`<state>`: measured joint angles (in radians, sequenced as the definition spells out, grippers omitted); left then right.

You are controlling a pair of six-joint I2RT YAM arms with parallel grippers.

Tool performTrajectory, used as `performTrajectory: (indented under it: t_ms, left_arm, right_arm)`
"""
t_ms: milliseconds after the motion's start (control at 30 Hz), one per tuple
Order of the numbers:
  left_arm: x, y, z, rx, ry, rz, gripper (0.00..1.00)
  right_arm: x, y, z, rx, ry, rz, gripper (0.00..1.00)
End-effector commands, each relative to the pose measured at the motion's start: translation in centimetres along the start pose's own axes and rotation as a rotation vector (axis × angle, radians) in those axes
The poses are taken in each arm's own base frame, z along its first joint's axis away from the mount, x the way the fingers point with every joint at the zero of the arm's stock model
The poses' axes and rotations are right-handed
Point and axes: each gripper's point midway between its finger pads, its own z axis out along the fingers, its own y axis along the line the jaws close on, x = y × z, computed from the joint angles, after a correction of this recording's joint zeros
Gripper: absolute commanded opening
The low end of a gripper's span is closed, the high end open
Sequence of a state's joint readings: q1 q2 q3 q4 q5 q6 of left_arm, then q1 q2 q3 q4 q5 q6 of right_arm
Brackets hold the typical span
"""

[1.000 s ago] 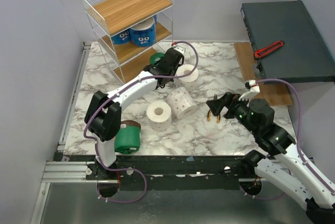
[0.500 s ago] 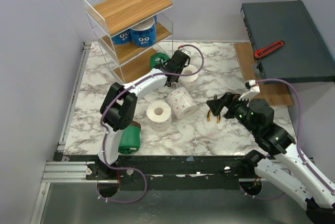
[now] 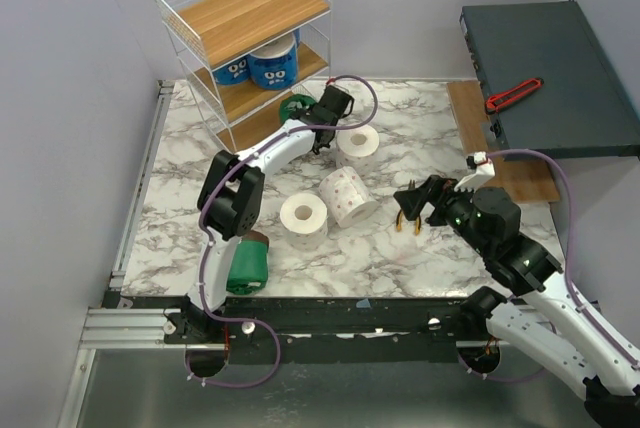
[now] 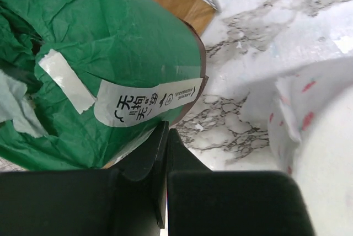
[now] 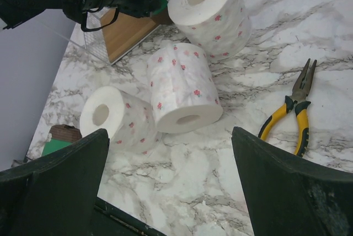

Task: Place and organize the paper towels onto the shelf
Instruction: Adjust the paper towel on the shelf, then move the shelf to the center of the board.

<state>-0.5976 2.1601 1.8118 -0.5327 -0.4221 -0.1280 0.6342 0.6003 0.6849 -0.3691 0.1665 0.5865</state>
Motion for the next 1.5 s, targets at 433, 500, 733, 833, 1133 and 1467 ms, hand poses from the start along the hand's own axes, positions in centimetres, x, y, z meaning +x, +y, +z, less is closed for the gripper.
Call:
performTrajectory:
  t_ms: [433, 500, 733, 833, 1133, 1467]
  left_arm:
    - [-0.6, 4.1, 2.5, -0.139, 0.030, 0.007, 0.00]
    - [-1.0, 4.6, 2.7, -0.162, 0.024, 0.015, 0.00]
    - [-1.6, 5.8, 3.2, -0.187, 0.019, 0.005, 0.01]
    - [-1.5, 6.2, 3.6, -0.202, 0.024, 0.007, 0.02]
    - [-2.0, 7.6, 3.9, -0.239, 0.010, -0.016, 0.05]
    - [-1.9, 8.4, 1.9, -0.215, -0.028, -0.078, 0.05]
  right_arm:
    - [0.5, -0.4, 0.4, 0.028, 0.017, 0.003, 0.95]
    - [0.5, -0.4, 0.4, 0.028, 0.016, 0.002, 0.95]
    - [0.5, -0.5, 0.3, 0.031, 0.017, 0.003, 0.95]
    - [0.5, -0.5, 0.3, 0.031, 0.016, 0.002, 0.95]
    - [0.6, -0.7, 0.1, 0.037, 0.019, 0.003, 0.95]
    - [0.6, -0.6, 0.0, 0.030, 0.017, 0.008, 0.95]
